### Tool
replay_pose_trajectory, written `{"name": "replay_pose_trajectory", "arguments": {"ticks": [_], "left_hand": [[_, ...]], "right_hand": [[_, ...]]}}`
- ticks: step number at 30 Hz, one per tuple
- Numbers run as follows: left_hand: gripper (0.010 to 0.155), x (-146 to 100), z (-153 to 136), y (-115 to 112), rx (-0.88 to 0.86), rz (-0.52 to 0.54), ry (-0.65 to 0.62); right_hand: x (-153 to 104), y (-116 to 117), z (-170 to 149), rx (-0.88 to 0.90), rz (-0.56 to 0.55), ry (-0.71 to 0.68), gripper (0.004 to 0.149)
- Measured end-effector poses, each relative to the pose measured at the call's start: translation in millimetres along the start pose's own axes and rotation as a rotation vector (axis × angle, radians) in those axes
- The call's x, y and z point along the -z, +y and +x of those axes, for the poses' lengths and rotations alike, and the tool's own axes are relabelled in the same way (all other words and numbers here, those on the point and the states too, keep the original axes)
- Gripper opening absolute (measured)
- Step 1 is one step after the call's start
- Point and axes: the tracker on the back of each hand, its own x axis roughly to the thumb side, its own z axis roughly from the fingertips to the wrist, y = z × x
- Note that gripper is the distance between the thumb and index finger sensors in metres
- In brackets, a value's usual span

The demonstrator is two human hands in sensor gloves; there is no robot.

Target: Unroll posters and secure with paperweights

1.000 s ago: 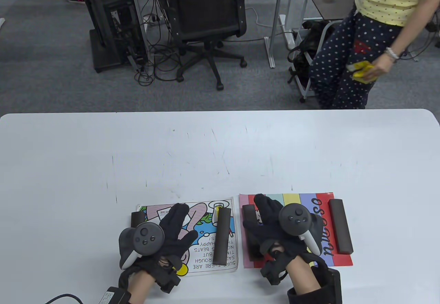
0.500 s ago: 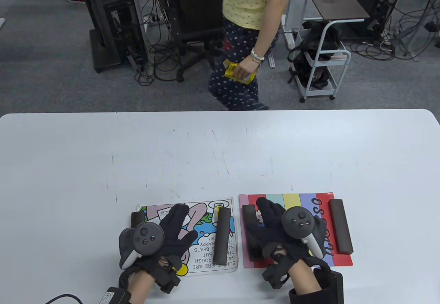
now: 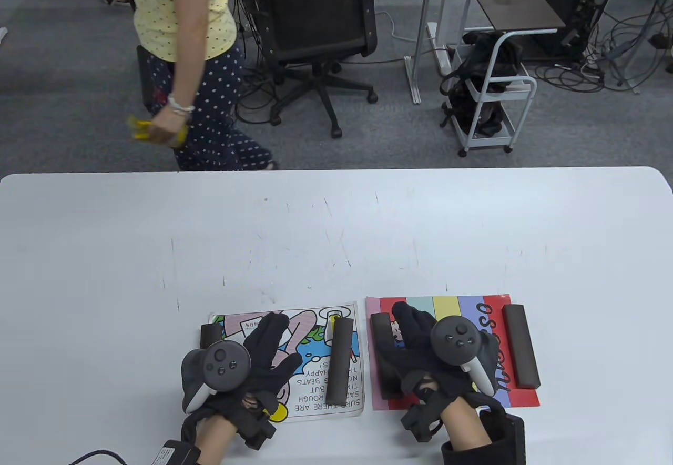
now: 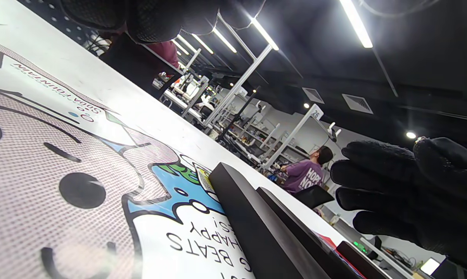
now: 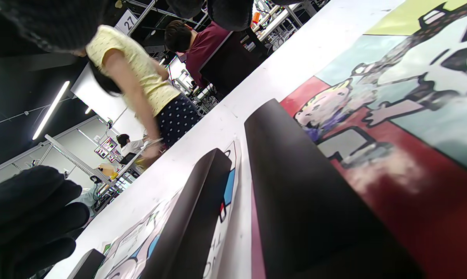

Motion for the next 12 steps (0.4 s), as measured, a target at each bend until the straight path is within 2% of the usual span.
{"name": "replay_pose_trajectory", "arguments": {"ticks": [12], "left_hand": [[0.082, -0.3, -0.3, -2.1, 0.005, -0.011, 0.0]], "right_hand": [[-0.1, 1.2, -1.1, 0.008, 0.011, 0.008, 0.082]]}}
